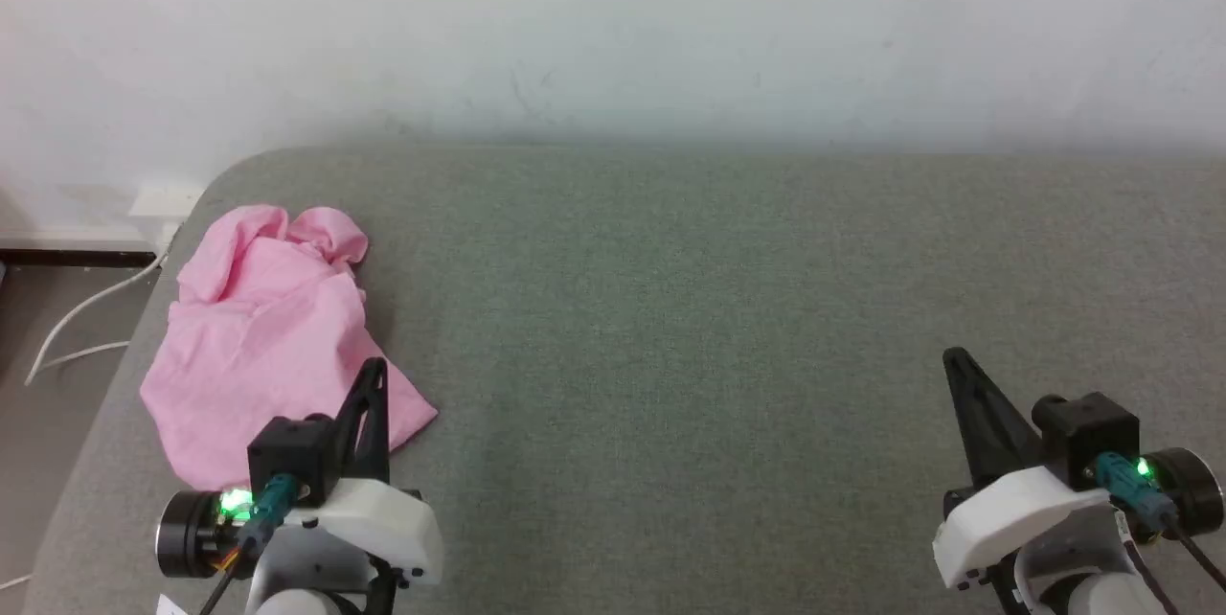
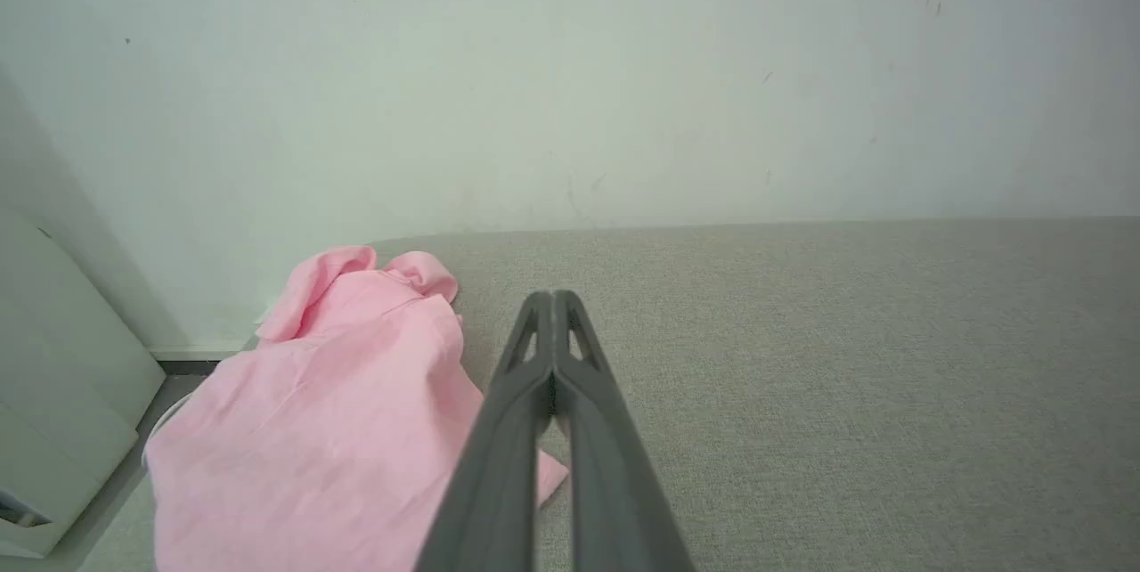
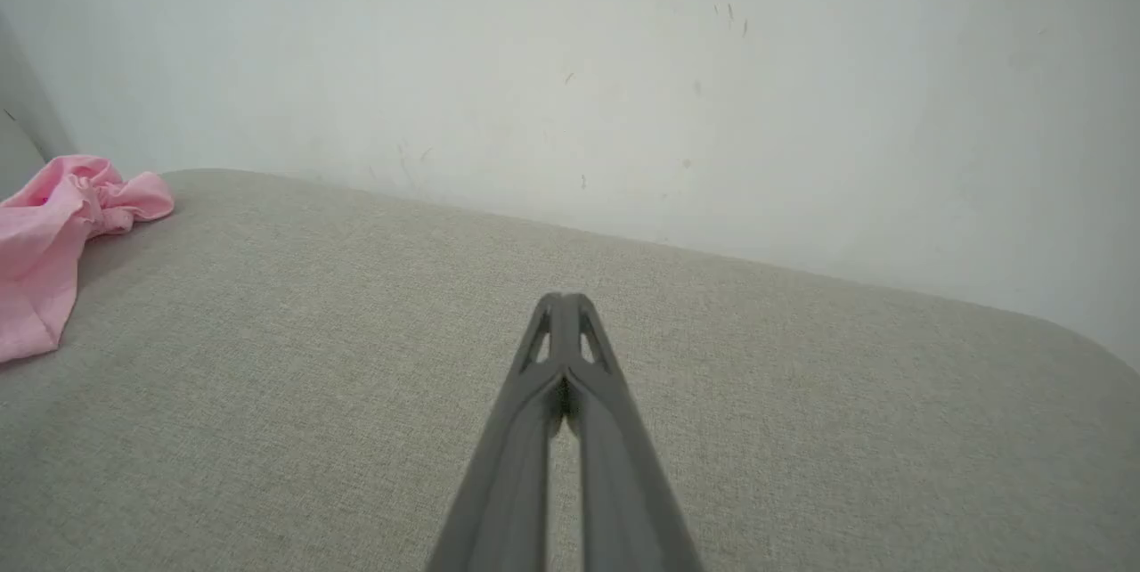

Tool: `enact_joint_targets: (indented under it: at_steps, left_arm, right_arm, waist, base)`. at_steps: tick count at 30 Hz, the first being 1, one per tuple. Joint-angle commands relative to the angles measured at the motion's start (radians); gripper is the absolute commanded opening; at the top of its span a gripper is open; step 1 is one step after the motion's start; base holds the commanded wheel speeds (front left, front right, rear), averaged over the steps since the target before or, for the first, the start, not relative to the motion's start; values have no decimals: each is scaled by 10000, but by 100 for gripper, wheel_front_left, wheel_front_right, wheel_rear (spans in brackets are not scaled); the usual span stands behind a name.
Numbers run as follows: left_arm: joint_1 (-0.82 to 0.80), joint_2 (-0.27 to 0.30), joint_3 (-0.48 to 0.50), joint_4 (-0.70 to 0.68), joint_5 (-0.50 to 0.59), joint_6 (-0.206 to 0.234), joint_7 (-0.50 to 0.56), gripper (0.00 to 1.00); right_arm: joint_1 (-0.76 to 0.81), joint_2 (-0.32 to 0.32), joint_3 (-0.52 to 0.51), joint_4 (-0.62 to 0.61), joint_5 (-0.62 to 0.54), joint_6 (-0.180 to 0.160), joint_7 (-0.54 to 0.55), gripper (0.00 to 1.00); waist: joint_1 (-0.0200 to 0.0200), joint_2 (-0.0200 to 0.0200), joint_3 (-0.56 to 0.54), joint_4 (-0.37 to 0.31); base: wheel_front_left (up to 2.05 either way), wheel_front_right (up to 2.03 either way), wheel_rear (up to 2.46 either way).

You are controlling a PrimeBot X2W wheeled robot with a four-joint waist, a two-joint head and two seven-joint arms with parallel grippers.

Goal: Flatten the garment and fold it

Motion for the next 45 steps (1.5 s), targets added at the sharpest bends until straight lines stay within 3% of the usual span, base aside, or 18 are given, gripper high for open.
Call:
enact_joint_targets:
  at_steps: [1, 35, 36, 45]
  left_arm:
    - [59, -20, 37, -45, 64, 66, 1, 0]
    - [59, -20, 37, -45, 64, 66, 1, 0]
    - [0, 0, 0, 0, 0, 0, 0, 100]
    - [-40, -1, -130, 73, -79, 98, -105, 100]
  right_arm:
    - [-146, 38, -1, 14, -43, -19, 7, 0]
    - [-146, 38, -1, 14, -43, -19, 7, 0]
    - [0, 0, -2, 0, -23, 0, 0, 100]
    - [-13, -6, -27, 21, 45, 1, -77, 100]
  waist:
    - [0, -1, 0, 0]
    - [0, -1, 0, 0]
    - [1, -1, 0, 0]
    - [0, -1, 4, 59]
  base:
    - [0, 0, 0]
    - [0, 0, 0]
    - [0, 0, 0]
    - [0, 0, 0]
